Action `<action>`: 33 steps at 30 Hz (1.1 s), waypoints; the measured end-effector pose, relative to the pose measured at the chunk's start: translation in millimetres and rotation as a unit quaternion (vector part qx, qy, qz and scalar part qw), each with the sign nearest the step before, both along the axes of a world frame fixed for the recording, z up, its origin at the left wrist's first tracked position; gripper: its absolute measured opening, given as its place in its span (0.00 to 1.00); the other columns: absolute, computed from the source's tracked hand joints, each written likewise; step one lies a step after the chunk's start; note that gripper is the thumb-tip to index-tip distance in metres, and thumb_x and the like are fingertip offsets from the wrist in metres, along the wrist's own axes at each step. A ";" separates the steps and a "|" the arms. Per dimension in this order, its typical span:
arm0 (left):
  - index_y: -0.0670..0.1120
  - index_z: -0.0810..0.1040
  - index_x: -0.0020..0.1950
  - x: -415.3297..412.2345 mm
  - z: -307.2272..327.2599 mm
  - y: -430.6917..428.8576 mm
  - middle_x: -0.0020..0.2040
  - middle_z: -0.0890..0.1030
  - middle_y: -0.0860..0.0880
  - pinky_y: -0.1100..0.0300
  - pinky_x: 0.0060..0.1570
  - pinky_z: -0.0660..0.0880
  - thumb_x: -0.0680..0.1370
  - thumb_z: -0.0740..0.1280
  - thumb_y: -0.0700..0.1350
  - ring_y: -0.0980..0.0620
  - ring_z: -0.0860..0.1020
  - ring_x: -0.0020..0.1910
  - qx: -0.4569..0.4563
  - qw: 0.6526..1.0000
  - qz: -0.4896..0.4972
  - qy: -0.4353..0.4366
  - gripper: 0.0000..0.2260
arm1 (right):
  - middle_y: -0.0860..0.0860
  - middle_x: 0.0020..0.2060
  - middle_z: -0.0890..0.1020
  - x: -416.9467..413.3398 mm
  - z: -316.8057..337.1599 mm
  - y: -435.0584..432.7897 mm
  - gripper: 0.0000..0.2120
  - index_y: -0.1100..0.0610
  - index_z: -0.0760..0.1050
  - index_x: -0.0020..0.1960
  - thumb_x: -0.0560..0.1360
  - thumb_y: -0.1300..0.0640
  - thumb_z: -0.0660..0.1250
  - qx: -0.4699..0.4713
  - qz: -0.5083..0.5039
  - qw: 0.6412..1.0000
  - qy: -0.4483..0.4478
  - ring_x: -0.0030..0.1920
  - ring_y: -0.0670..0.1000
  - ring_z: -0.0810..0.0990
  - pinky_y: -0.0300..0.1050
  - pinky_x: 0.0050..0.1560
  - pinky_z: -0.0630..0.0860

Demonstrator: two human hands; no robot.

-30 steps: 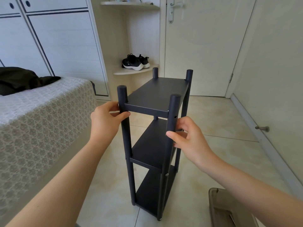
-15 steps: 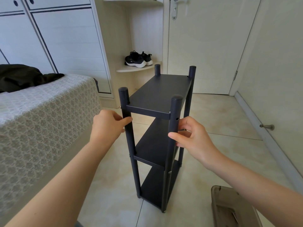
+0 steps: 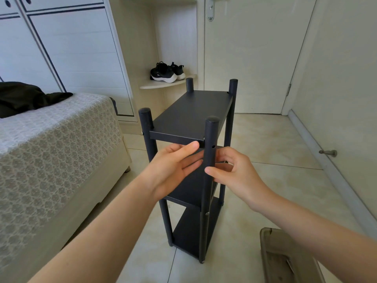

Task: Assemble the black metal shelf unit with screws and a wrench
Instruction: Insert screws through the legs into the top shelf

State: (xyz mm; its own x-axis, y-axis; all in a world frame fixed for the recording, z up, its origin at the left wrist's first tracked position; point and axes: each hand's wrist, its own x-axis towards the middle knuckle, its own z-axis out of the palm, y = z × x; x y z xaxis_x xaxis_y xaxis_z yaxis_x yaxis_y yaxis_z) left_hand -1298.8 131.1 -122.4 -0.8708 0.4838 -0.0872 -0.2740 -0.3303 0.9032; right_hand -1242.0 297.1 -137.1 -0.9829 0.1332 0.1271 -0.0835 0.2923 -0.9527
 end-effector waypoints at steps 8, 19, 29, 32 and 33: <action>0.42 0.86 0.53 -6.3 -8.0 15.4 0.60 0.83 0.39 0.57 0.56 0.79 0.77 0.70 0.46 0.44 0.82 0.61 0.081 0.995 -0.043 0.044 0.10 | 0.47 0.48 0.84 -3.3 -6.7 4.8 0.11 0.53 0.77 0.53 0.73 0.57 0.74 -0.003 0.001 1.000 0.018 0.51 0.47 0.83 0.53 0.55 0.81; 0.38 0.81 0.57 -12.4 -12.2 17.8 0.57 0.84 0.40 0.46 0.63 0.78 0.73 0.70 0.45 0.40 0.81 0.61 0.030 0.996 -0.002 0.080 0.16 | 0.45 0.44 0.83 -6.2 -10.5 9.5 0.11 0.53 0.75 0.51 0.72 0.56 0.75 -0.017 0.003 1.000 0.008 0.47 0.43 0.83 0.47 0.48 0.83; 0.42 0.85 0.54 -11.4 -11.2 17.0 0.57 0.84 0.40 0.54 0.55 0.80 0.73 0.73 0.46 0.42 0.82 0.59 0.048 0.995 -0.031 0.087 0.13 | 0.48 0.46 0.85 -2.1 -11.8 13.7 0.11 0.54 0.78 0.52 0.73 0.58 0.75 -0.055 0.012 0.998 0.009 0.49 0.46 0.84 0.48 0.50 0.83; 0.42 0.85 0.54 -9.8 -9.5 18.4 0.57 0.84 0.40 0.55 0.55 0.80 0.74 0.72 0.46 0.42 0.83 0.59 0.051 0.994 -0.029 0.094 0.11 | 0.49 0.48 0.85 -0.1 -12.8 18.8 0.10 0.55 0.78 0.54 0.74 0.59 0.74 -0.075 0.029 0.997 0.011 0.50 0.46 0.84 0.47 0.51 0.83; 0.42 0.85 0.54 -9.0 -9.8 19.1 0.58 0.84 0.40 0.54 0.55 0.80 0.74 0.72 0.45 0.42 0.82 0.59 0.053 0.994 -0.024 0.093 0.11 | 0.49 0.48 0.85 1.4 -13.6 22.6 0.10 0.55 0.78 0.55 0.74 0.59 0.73 -0.078 0.032 0.996 0.013 0.51 0.47 0.84 0.47 0.51 0.83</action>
State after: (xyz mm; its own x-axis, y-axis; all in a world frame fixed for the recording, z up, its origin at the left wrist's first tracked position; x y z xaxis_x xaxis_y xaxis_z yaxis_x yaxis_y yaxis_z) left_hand -1307.8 150.3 -132.2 -0.8426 0.5233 0.1275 -0.1229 -0.4172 0.9005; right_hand -1240.6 319.6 -150.8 -0.9866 0.0909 0.1353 -0.1225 0.1342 -0.9834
